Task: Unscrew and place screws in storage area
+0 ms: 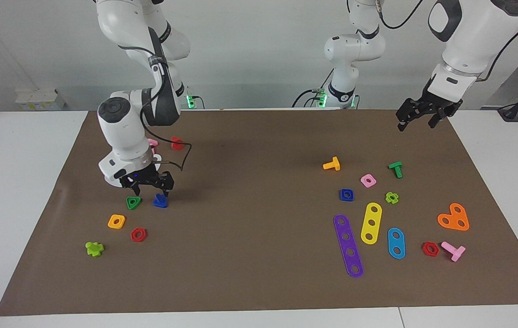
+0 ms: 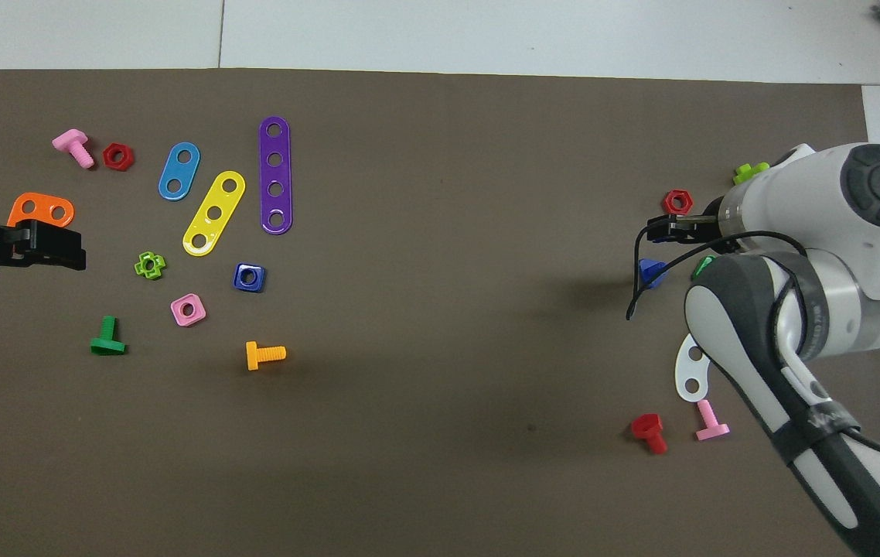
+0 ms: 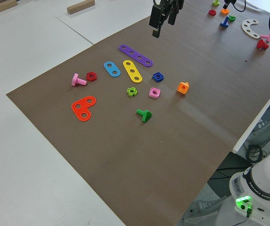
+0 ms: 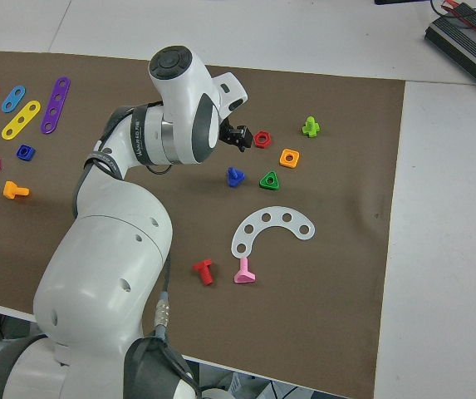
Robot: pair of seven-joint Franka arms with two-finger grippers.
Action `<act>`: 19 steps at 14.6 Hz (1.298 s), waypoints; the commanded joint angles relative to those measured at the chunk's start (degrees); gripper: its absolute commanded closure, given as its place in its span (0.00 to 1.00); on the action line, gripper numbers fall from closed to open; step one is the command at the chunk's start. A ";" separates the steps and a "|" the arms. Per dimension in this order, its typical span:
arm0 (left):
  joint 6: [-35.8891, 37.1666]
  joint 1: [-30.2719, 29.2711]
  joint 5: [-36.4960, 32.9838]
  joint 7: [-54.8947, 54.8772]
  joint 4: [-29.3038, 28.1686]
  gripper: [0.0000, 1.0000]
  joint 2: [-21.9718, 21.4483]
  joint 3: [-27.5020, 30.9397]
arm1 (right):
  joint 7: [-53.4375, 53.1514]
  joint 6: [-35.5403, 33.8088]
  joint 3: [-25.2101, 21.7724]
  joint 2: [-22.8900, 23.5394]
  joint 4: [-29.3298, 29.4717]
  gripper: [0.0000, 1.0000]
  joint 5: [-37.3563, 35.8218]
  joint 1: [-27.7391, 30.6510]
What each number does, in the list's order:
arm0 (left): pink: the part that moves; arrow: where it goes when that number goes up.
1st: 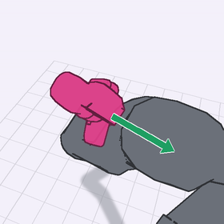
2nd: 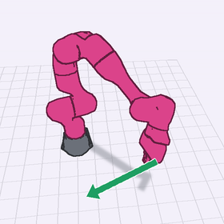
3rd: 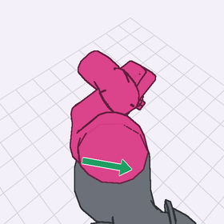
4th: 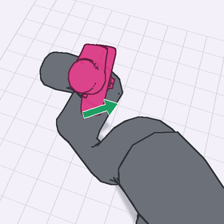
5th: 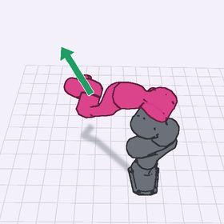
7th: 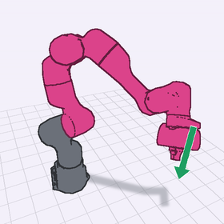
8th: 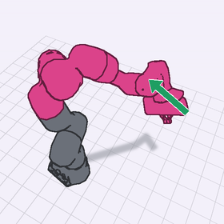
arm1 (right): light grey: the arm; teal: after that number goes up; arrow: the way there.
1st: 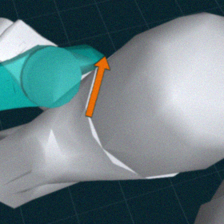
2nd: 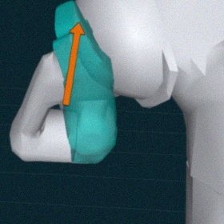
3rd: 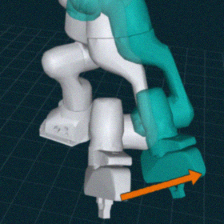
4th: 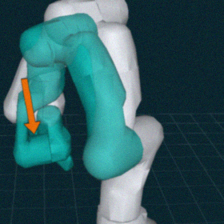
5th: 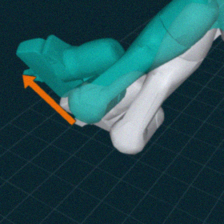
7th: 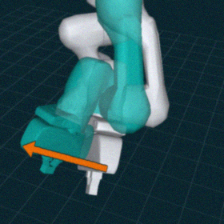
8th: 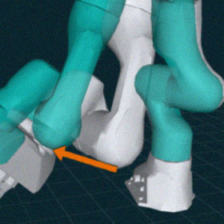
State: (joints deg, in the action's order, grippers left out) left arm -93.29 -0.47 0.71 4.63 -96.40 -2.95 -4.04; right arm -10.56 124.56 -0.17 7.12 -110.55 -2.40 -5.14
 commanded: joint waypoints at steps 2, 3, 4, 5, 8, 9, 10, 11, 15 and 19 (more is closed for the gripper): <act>-1.02 1.00 -1.15 -0.59 -1.07 0.00 -0.39 0.35 | 0.10 -6.51 0.09 -8.59 0.16 0.03 1.26 0.74; -1.02 1.00 -1.15 -0.50 -1.16 0.00 -0.39 0.35 | 0.36 -9.05 -0.18 -10.01 1.21 0.03 1.34 0.74; -1.02 1.00 -1.15 -0.50 -1.25 0.00 -0.39 0.35 | 0.54 -12.64 -0.35 -10.46 3.57 0.03 1.78 0.83; -1.02 1.00 -1.15 -0.59 -1.34 0.00 -0.56 0.35 | 0.63 -16.59 -0.36 -10.20 7.16 0.03 2.13 1.35; -1.02 1.00 -1.15 -0.59 -1.77 0.00 -0.74 0.35 | 0.72 -24.17 -0.36 -9.32 15.08 0.03 4.15 3.55; -1.02 1.00 -1.15 -0.50 -1.95 0.00 -0.83 0.35 | 0.72 -26.80 -0.36 -9.14 17.54 0.03 4.16 3.73; -0.93 1.00 -1.15 -0.50 -1.95 0.00 -0.83 0.35 | 0.72 -29.70 -0.36 -8.19 20.43 0.03 4.16 4.08; -0.93 1.00 -1.15 -0.50 -2.21 0.00 -0.83 0.35 | 0.72 -32.69 -0.36 -6.52 24.03 0.03 4.24 4.43; -0.58 1.00 -1.15 -0.50 -2.48 0.00 -1.27 0.35 | 0.63 -38.51 -0.27 -7.03 24.60 0.00 4.07 4.09; -0.58 1.00 -1.15 -0.50 -2.48 0.00 -1.18 0.35 | 0.72 -40.10 -0.09 -7.91 23.28 0.00 3.98 3.56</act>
State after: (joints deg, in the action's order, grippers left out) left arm -93.29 -0.22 0.71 4.56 -97.32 -2.91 -4.15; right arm -10.62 85.29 -0.41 -0.41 -87.01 0.10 -1.92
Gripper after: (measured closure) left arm 0.000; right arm 0.000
